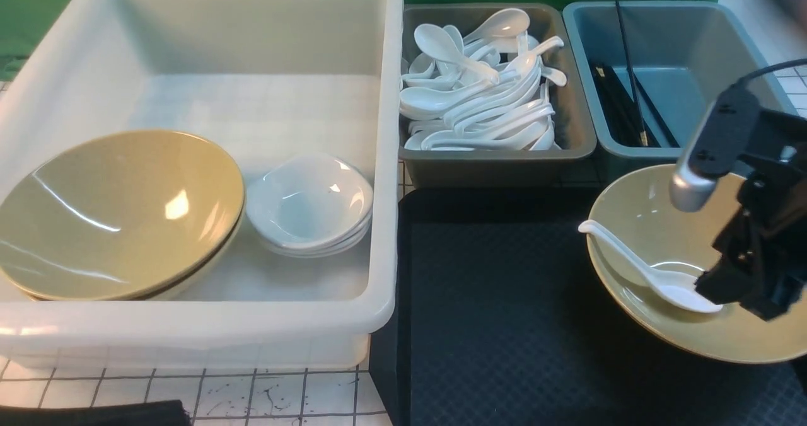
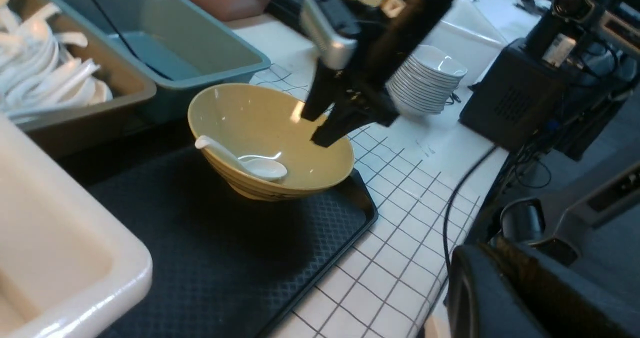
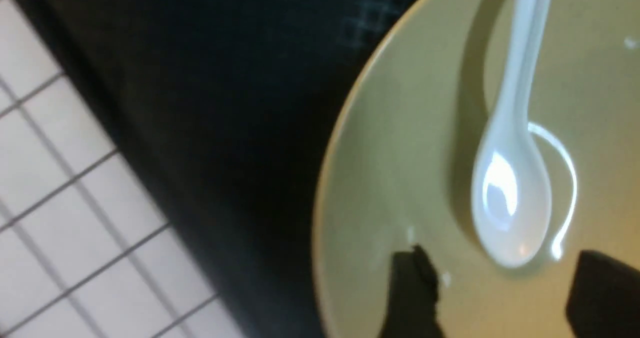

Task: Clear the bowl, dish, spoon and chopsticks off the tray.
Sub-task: Use the right arm to grab the soup spoon in the middle

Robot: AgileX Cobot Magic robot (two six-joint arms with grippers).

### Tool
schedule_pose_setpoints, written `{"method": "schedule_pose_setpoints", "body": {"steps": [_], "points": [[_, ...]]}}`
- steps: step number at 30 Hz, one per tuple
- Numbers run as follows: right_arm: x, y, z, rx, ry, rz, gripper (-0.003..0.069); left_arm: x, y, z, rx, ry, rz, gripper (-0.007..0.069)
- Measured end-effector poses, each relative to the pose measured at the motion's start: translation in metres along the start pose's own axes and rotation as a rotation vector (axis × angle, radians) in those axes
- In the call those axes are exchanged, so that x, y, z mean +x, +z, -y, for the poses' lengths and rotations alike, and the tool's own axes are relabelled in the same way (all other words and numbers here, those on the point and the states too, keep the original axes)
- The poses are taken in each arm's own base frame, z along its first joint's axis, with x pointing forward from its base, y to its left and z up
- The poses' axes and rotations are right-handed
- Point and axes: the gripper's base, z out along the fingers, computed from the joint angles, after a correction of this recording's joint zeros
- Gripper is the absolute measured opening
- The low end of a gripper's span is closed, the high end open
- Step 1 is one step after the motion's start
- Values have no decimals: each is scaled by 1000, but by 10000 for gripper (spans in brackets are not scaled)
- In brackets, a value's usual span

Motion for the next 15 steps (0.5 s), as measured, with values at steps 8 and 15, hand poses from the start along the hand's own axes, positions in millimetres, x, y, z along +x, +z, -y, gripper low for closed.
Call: {"method": "schedule_pose_setpoints", "body": {"steps": [8,15], "points": [[-13,50,20,-53,-121,36,528,-2,0,-1,-19,28,22,-1],[-16,68,32,-16,-160,51,530,-3,0,-2,-21,29,26,-1]]}}
